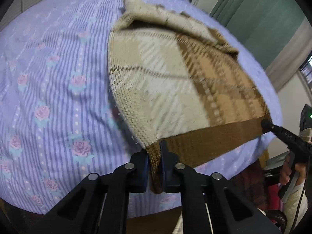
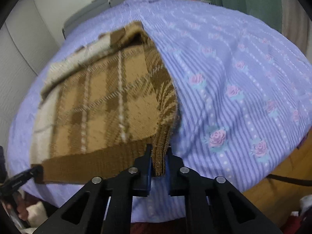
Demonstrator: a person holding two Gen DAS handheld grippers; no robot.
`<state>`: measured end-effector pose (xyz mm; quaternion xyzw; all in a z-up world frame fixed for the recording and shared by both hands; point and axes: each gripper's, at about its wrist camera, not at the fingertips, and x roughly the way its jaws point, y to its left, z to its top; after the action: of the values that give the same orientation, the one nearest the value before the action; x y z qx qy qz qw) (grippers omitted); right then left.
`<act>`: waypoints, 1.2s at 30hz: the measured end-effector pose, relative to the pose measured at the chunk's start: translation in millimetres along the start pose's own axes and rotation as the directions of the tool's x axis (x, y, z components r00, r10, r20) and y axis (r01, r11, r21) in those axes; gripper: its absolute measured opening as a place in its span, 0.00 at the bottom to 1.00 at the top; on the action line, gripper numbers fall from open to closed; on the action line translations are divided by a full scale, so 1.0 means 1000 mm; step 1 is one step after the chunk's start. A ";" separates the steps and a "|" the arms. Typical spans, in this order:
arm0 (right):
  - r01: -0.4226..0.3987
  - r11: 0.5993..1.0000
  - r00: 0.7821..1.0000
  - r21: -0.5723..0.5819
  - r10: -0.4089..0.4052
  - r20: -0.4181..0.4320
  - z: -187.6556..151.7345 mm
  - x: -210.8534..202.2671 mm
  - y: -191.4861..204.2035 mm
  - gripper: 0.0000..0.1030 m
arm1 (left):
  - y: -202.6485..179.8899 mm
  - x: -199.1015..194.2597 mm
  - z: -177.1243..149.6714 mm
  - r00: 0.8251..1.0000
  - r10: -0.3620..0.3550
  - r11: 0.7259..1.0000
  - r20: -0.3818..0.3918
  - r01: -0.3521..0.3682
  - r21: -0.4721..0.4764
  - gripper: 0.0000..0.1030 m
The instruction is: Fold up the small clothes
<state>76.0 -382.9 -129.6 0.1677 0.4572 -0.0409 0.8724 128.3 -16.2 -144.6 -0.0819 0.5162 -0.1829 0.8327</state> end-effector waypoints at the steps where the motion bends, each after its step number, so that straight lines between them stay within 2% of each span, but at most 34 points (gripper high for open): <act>1: -0.013 1.000 1.000 0.005 0.013 0.014 0.001 -0.007 0.001 0.12 | -0.003 -0.008 0.002 1.000 -0.011 1.000 0.020 0.011 0.005 0.11; 3: -0.038 0.999 0.998 0.004 0.038 0.045 0.006 -0.020 0.006 0.11 | -0.012 -0.025 0.010 0.997 -0.039 0.999 0.068 0.038 0.011 0.11; 6: -0.119 0.990 0.990 0.073 0.112 0.088 0.018 -0.037 0.007 0.11 | -0.021 -0.055 0.026 0.986 -0.071 0.997 0.151 0.070 0.015 0.11; 11: -0.195 0.967 0.967 0.165 0.162 0.195 0.050 -0.065 0.012 0.11 | -0.031 -0.089 0.066 0.961 -0.074 0.997 0.267 0.081 -0.015 0.11; 14: -0.196 0.957 0.957 0.212 0.140 0.256 0.073 -0.075 0.016 0.11 | -0.028 -0.099 0.086 0.947 -0.068 0.995 0.313 0.086 -0.043 0.11; 17: -0.184 0.953 0.942 0.241 0.101 0.319 0.095 -0.081 0.022 0.11 | -0.025 -0.104 0.110 0.933 -0.034 0.996 0.358 0.063 -0.070 0.11; 23: -0.203 0.936 0.918 0.288 0.079 0.389 0.147 -0.082 0.032 0.11 | -0.019 -0.103 0.153 0.918 0.013 0.992 0.397 0.037 -0.119 0.11; 25: -0.198 0.934 0.915 0.298 0.067 0.397 0.162 -0.079 0.036 0.11 | -0.013 -0.103 0.171 0.918 0.022 0.989 0.397 0.039 -0.145 0.11; 30: -0.193 0.933 0.915 0.304 0.060 0.398 0.204 -0.063 0.047 0.11 | -0.001 -0.090 0.215 0.921 0.048 0.982 0.386 0.026 -0.185 0.11; 36: -0.178 0.938 0.927 0.296 0.059 0.370 0.248 -0.034 0.057 0.11 | 0.014 -0.065 0.257 0.929 0.079 0.973 0.360 0.007 -0.231 0.11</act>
<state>263.2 -413.7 42.8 0.3264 0.2676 -0.0915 0.9019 334.2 8.0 21.3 -0.2002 0.3704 -0.0885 0.9027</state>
